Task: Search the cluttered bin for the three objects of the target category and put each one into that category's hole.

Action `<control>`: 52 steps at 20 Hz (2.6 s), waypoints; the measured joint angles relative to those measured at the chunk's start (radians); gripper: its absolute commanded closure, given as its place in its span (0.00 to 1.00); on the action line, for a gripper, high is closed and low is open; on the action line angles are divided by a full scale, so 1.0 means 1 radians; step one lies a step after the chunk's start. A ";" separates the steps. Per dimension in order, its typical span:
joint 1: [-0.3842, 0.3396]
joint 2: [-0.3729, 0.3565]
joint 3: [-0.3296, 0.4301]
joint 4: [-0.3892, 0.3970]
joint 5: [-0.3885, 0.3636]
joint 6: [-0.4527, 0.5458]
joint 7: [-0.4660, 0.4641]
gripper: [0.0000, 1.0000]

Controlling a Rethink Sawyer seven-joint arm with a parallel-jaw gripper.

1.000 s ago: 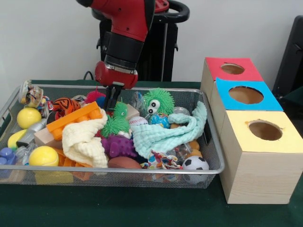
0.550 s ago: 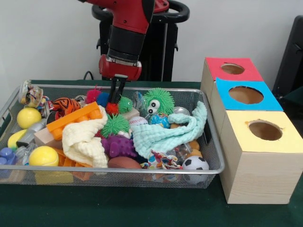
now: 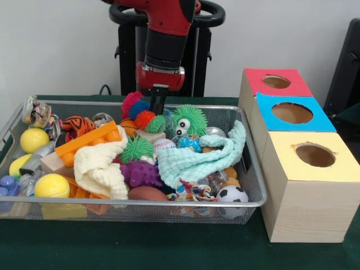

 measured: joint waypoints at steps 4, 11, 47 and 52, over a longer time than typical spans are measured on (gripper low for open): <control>-0.004 0.024 0.016 0.020 0.001 -0.003 0.000 1.00; -0.105 0.040 0.101 0.039 0.001 -0.031 0.000 1.00; -0.097 -0.111 0.170 0.307 0.039 -0.540 0.000 1.00; -0.053 -0.061 0.150 0.294 0.085 -0.611 0.000 1.00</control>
